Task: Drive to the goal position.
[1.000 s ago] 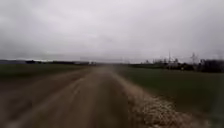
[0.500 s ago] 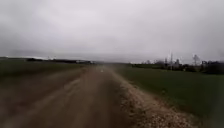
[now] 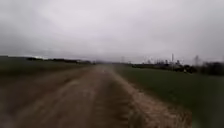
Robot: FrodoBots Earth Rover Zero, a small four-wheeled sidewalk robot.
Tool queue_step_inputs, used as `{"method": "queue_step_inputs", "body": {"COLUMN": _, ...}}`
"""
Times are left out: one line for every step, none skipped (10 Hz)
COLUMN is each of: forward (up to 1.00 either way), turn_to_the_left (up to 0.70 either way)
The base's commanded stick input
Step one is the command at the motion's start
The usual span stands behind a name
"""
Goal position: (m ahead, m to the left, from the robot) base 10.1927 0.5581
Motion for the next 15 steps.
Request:
{"method": "queue_step_inputs", "body": {"forward": 0.85, "turn_to_the_left": 0.0}}
{"method": "queue_step_inputs", "body": {"forward": 0.85, "turn_to_the_left": 0.0}}
{"method": "queue_step_inputs", "body": {"forward": 0.85, "turn_to_the_left": 0.0}}
{"method": "queue_step_inputs", "body": {"forward": 0.85, "turn_to_the_left": 0.0}}
{"method": "queue_step_inputs", "body": {"forward": 0.85, "turn_to_the_left": 0.0}}
{"method": "queue_step_inputs", "body": {"forward": 0.85, "turn_to_the_left": 0.0}}
{"method": "queue_step_inputs", "body": {"forward": 0.85, "turn_to_the_left": 0.0}}
{"method": "queue_step_inputs", "body": {"forward": 0.85, "turn_to_the_left": 0.0}}
{"method": "queue_step_inputs", "body": {"forward": 0.85, "turn_to_the_left": 0.0}}
{"method": "queue_step_inputs", "body": {"forward": 0.85, "turn_to_the_left": 0.0}}
{"method": "queue_step_inputs", "body": {"forward": 0.85, "turn_to_the_left": 0.0}}
{"method": "queue_step_inputs", "body": {"forward": 0.85, "turn_to_the_left": 0.0}}
{"method": "queue_step_inputs", "body": {"forward": 0.85, "turn_to_the_left": 0.0}}
{"method": "queue_step_inputs", "body": {"forward": 0.85, "turn_to_the_left": 0.0}}
{"method": "queue_step_inputs", "body": {"forward": 0.85, "turn_to_the_left": 0.0}}
